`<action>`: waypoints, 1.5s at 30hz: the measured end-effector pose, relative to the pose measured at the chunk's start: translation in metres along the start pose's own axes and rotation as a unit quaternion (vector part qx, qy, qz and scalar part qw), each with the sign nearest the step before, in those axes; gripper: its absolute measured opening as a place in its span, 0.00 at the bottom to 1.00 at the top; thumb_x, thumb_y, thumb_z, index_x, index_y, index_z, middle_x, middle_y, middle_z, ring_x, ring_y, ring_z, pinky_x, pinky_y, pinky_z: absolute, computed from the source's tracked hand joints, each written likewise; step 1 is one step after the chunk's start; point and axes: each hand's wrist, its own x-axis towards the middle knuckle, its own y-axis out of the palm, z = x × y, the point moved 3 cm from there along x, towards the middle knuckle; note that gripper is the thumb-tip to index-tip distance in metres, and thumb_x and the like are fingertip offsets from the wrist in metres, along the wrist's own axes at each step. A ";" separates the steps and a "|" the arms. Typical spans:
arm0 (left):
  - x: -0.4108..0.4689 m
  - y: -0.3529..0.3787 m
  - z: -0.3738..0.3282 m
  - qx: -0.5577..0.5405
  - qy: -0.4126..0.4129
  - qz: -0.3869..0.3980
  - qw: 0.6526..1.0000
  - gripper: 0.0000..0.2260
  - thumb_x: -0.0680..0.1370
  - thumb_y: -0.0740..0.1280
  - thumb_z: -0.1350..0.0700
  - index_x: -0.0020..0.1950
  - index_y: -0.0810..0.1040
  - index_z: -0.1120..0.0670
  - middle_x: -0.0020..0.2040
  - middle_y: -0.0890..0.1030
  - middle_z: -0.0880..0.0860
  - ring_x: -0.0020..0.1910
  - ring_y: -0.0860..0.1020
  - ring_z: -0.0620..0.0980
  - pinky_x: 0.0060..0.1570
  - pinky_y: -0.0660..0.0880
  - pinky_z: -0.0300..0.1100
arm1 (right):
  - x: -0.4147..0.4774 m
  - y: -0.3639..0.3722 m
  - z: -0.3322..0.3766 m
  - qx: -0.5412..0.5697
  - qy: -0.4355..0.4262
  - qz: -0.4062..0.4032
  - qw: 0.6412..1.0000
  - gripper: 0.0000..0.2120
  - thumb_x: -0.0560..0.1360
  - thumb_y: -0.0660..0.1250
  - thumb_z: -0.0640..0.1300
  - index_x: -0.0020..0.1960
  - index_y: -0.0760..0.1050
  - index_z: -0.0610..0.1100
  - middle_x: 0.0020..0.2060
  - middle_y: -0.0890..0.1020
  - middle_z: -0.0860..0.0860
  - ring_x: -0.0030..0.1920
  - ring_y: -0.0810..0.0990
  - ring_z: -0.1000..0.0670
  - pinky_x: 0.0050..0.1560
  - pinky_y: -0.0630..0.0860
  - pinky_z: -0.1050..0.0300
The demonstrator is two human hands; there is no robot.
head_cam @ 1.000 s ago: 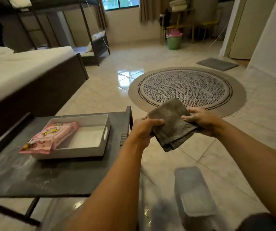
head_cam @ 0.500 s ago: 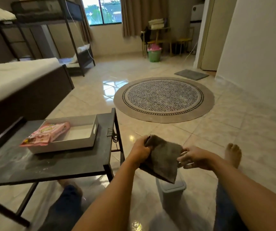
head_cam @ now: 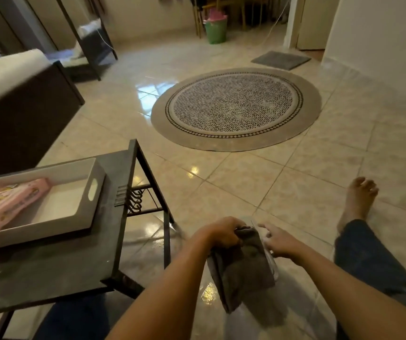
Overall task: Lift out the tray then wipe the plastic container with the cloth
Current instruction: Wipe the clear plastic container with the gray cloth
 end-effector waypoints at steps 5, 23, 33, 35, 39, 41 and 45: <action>0.029 0.018 0.016 0.107 -0.012 -0.170 0.980 0.21 0.76 0.69 0.55 0.68 0.72 0.52 0.65 0.75 0.56 0.63 0.72 0.56 0.64 0.70 0.51 | 0.012 0.000 -0.008 0.015 -0.021 -0.018 1.000 0.27 0.76 0.66 0.37 0.73 0.65 0.48 0.41 0.77 0.43 0.40 0.76 0.46 0.45 0.83 0.43; 0.020 0.115 0.039 0.171 -0.029 -0.250 0.953 0.29 0.81 0.43 0.41 0.79 0.37 0.47 0.79 0.34 0.53 0.77 0.31 0.55 0.75 0.36 0.60 | 0.020 0.006 -0.024 0.113 0.004 0.045 0.993 0.38 0.73 0.64 0.25 0.76 0.62 0.54 0.39 0.75 0.44 0.35 0.77 0.48 0.39 0.84 0.50; 0.002 0.133 0.038 0.155 -0.075 -0.245 0.954 0.29 0.80 0.42 0.41 0.78 0.34 0.44 0.79 0.33 0.54 0.76 0.30 0.56 0.74 0.36 0.61 | 0.020 0.006 -0.025 0.140 -0.002 0.059 0.988 0.38 0.73 0.64 0.24 0.75 0.63 0.55 0.41 0.76 0.42 0.37 0.79 0.46 0.41 0.85 0.46; 0.011 0.136 0.021 0.163 -0.042 -0.232 0.958 0.29 0.81 0.43 0.42 0.79 0.35 0.45 0.79 0.33 0.54 0.77 0.31 0.56 0.74 0.35 0.61 | 0.020 0.006 -0.026 0.143 0.000 0.065 0.988 0.39 0.72 0.63 0.24 0.74 0.63 0.54 0.42 0.77 0.40 0.38 0.79 0.44 0.42 0.84 0.44; 0.027 0.108 0.036 0.143 -0.074 -0.256 0.953 0.28 0.81 0.42 0.43 0.79 0.35 0.47 0.79 0.33 0.53 0.78 0.33 0.56 0.75 0.36 0.60 | 0.019 0.005 -0.028 0.158 0.004 0.064 0.985 0.38 0.73 0.62 0.23 0.74 0.63 0.54 0.40 0.75 0.41 0.37 0.78 0.45 0.40 0.85 0.45; 0.005 0.125 0.047 0.133 -0.103 -0.265 0.949 0.29 0.80 0.40 0.42 0.78 0.34 0.47 0.79 0.33 0.55 0.77 0.32 0.57 0.76 0.39 0.60 | 0.018 0.006 -0.029 0.174 0.007 0.063 0.983 0.38 0.73 0.62 0.23 0.74 0.64 0.53 0.39 0.75 0.43 0.36 0.78 0.47 0.40 0.85 0.46; 0.003 0.151 0.016 0.156 -0.055 -0.238 0.957 0.29 0.79 0.35 0.41 0.79 0.35 0.47 0.78 0.32 0.56 0.76 0.31 0.58 0.74 0.36 0.60 | 0.021 0.006 -0.029 0.175 0.011 0.074 0.982 0.39 0.72 0.61 0.21 0.74 0.64 0.53 0.40 0.74 0.42 0.37 0.76 0.45 0.42 0.83 0.44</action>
